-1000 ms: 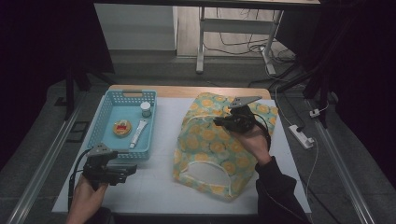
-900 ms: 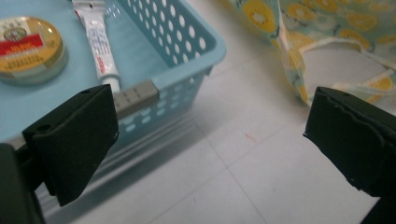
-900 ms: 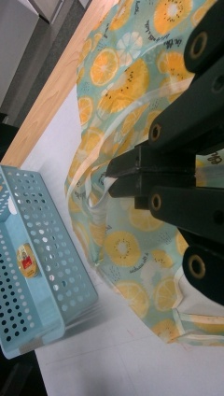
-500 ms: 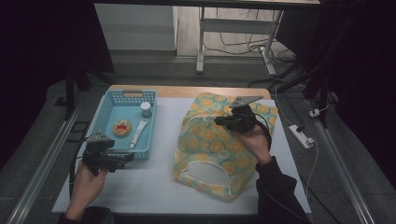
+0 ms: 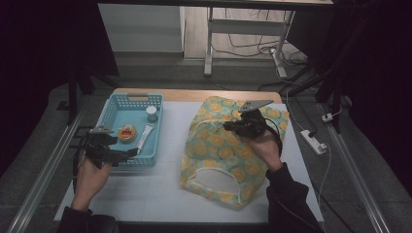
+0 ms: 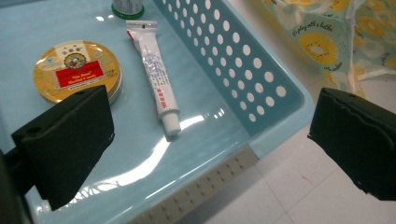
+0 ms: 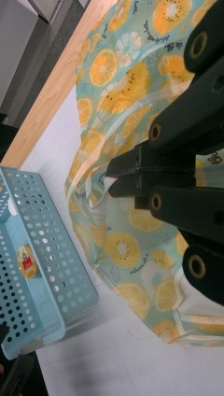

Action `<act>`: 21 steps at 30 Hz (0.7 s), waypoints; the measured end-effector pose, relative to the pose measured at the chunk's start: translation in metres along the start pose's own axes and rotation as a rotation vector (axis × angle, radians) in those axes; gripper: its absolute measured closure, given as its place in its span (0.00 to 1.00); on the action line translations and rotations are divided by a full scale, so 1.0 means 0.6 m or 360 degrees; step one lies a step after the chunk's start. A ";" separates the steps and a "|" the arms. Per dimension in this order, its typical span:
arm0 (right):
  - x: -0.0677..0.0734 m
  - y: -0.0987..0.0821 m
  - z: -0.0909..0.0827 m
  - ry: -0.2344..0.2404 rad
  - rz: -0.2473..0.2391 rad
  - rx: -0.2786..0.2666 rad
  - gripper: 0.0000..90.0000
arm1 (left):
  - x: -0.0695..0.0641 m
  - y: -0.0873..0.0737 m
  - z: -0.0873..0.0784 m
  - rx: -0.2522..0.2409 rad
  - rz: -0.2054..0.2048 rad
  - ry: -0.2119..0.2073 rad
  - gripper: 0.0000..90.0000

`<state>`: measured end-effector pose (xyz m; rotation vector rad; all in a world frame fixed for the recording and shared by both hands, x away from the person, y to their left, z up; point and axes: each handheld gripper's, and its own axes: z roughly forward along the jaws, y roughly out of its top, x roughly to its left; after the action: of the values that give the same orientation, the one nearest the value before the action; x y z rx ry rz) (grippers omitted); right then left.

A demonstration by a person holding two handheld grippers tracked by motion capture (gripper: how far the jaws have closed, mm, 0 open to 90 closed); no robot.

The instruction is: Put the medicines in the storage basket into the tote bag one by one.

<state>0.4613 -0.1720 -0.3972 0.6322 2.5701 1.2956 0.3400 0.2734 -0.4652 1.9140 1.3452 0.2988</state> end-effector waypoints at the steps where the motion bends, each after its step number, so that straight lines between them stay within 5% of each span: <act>1: 0.000 0.000 0.000 0.0000 -0.0002 -0.0001 1.00 | 0.002 0.003 0.003 0.0000 -0.0002 0.0009 0.00; 21: 0.003 -0.003 0.002 0.0009 -0.0002 0.0019 1.00 | 0.057 0.048 0.039 0.0036 -0.0032 0.0042 0.00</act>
<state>0.4594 -0.1712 -0.3996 0.6302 2.5843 1.2844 0.3880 0.2886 -0.4689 1.9201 1.3900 0.3010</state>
